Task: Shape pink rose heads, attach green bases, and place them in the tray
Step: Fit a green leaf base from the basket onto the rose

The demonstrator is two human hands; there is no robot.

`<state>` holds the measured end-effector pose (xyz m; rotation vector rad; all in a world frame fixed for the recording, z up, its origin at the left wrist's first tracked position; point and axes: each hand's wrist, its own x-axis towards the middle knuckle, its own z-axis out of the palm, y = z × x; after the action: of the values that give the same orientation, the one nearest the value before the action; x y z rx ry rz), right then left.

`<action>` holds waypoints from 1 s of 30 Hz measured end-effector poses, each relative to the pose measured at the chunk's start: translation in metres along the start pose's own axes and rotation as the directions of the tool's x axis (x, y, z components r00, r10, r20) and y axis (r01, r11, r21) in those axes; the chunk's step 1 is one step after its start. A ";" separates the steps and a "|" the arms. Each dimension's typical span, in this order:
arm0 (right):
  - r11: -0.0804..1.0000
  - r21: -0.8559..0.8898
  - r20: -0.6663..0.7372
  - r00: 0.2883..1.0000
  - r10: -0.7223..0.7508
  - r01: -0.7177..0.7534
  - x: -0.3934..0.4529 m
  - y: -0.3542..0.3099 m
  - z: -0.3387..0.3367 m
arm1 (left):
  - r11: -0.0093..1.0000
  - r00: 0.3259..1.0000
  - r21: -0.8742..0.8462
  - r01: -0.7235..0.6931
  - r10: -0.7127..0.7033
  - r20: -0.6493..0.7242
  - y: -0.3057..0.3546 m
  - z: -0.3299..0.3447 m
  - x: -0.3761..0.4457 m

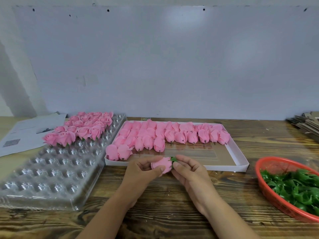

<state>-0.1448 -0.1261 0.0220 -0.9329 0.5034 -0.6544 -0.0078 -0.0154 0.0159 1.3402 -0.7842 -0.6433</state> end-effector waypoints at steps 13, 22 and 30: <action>0.997 -0.035 0.040 0.997 -0.065 0.067 -0.002 0.001 0.002 | 1.000 0.999 -0.006 0.011 -0.011 0.031 0.002 -0.002 -0.001; 1.000 0.001 0.060 0.998 -0.023 0.023 -0.001 0.002 0.001 | 0.997 0.998 -0.060 0.046 -0.042 0.053 0.003 -0.002 -0.001; 1.000 -0.020 0.045 0.999 0.006 -0.005 -0.002 0.002 -0.001 | 0.992 0.994 -0.111 0.064 -0.053 0.095 0.009 0.000 -0.004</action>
<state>-0.1461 -0.1245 0.0206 -0.9626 0.4734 -0.6229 -0.0104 -0.0114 0.0239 1.2402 -0.7730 -0.7899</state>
